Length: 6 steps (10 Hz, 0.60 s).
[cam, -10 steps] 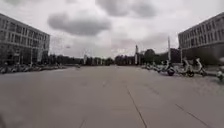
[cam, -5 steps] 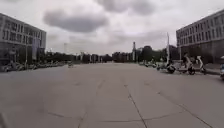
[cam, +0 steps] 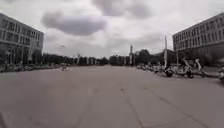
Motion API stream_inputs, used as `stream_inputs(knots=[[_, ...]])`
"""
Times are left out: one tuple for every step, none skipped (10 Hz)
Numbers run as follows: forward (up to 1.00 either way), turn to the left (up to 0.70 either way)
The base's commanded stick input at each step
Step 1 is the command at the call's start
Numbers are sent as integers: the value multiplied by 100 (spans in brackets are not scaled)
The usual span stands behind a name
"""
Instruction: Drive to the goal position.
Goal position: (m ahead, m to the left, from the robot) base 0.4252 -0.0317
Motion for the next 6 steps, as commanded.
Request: stream_inputs(knots=[[70, -8], [70, -8], [70, -8], [70, -8], [70, -8], [70, -8]])
